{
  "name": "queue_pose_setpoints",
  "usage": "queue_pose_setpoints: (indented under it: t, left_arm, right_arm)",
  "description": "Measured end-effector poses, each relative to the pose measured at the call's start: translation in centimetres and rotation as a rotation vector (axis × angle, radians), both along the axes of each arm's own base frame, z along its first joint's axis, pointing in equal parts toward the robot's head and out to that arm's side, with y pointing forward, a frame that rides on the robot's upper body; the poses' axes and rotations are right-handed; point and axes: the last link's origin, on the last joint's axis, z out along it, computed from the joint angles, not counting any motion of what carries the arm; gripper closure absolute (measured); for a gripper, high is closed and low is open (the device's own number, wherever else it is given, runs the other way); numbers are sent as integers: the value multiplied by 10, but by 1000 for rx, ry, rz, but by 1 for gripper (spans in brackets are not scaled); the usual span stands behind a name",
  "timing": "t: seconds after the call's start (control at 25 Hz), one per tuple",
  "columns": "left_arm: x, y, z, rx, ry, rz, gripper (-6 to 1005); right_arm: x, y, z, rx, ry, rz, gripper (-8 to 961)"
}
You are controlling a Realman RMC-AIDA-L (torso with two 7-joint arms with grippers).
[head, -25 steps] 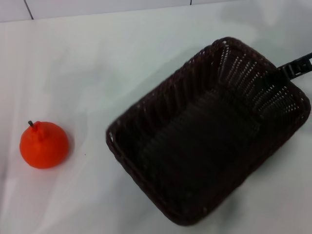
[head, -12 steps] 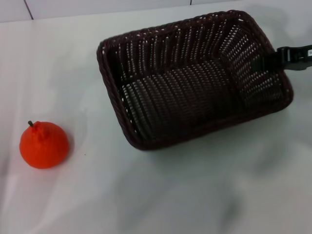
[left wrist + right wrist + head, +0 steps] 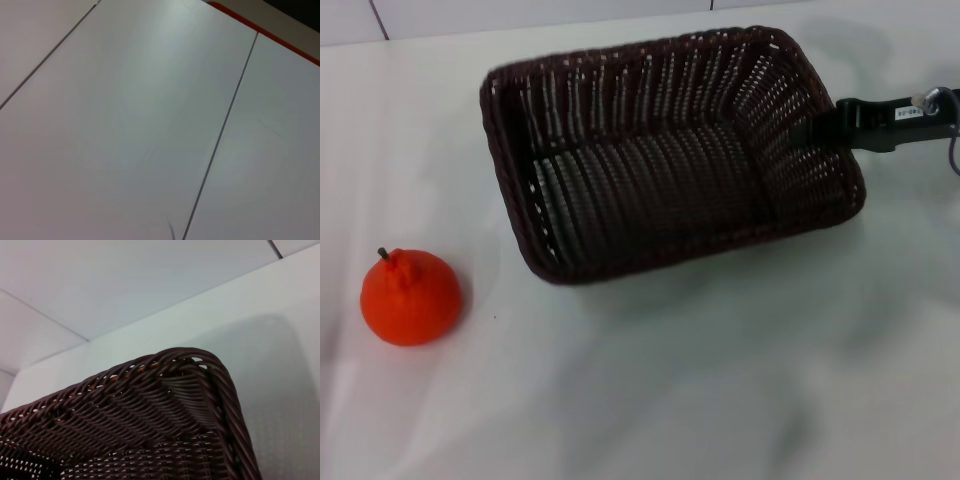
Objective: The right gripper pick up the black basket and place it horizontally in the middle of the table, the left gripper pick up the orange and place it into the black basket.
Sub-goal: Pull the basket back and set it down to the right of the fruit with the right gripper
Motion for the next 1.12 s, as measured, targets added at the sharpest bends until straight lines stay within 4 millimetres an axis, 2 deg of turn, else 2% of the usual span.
queue_pose_setpoints:
  t: [0.72,0.88,1.12]
  left_arm:
    - [-1,-3,0,-1,-2,2,250]
    - [-1,-3,0,-2,-2,2,250]
    - [-2,-5,0,-2,-1,7,251]
  right_arm:
    - [1,-4,-11,14,88,-80,735]
    - [1,-5,-11,28,112,-82,511]
    - [2,-7,-13,25,123,-83,394]
